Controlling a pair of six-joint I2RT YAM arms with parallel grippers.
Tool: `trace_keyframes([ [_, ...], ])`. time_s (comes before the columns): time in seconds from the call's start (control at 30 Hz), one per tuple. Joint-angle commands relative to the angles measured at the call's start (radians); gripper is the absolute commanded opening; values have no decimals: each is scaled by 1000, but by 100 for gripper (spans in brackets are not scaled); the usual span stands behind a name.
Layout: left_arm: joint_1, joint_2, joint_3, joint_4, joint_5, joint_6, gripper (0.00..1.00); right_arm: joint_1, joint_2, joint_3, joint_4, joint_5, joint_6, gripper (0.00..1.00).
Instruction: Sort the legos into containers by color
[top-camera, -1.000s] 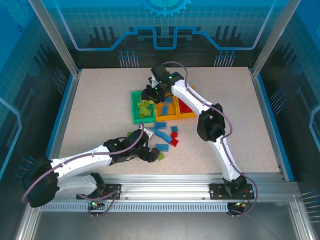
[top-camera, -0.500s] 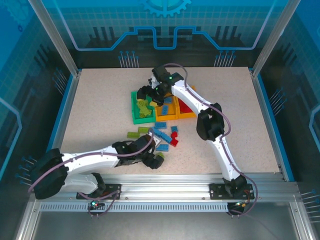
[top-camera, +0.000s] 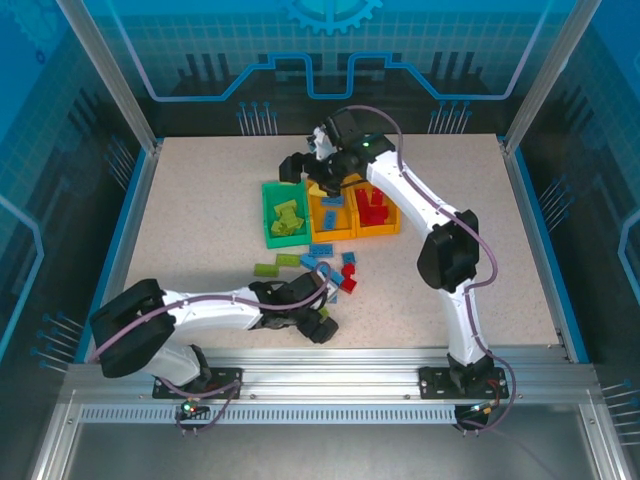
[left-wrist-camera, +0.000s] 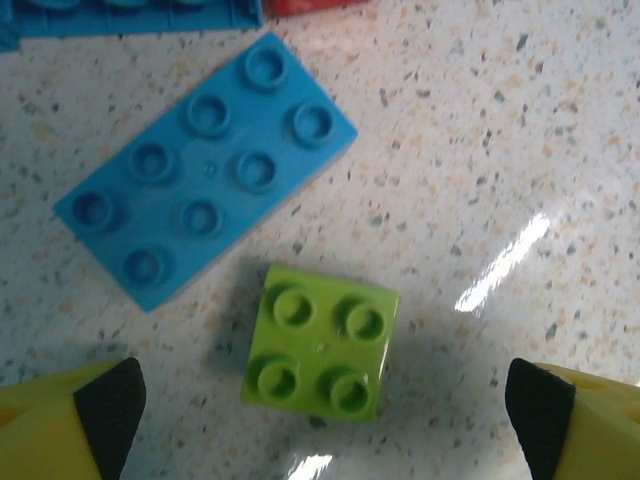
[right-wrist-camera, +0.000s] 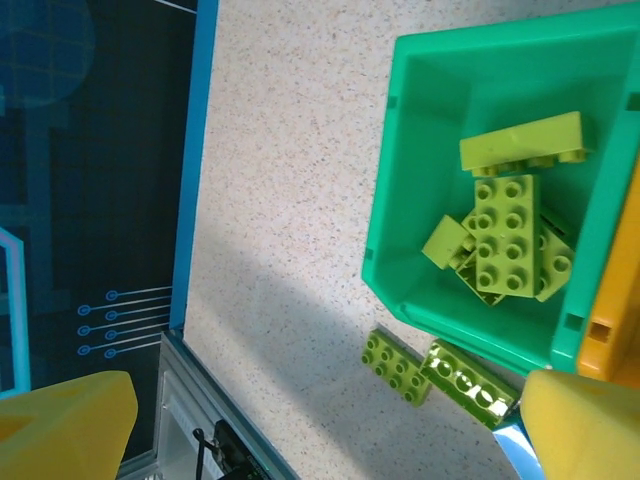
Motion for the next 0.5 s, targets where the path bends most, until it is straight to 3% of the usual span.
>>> trace_keyframes([
  [0.0, -12, 37, 42, 17, -11, -7, 96, -11, -42, -58, -24, 24, -35, 100],
  [0.2, -13, 78, 53, 3, -31, -12, 87, -65, -185, -269, 28, 30, -49, 100],
  [0.47, -25, 81, 38, 5, -31, -16, 69, -221, -402, -575, 119, 20, -26, 100],
])
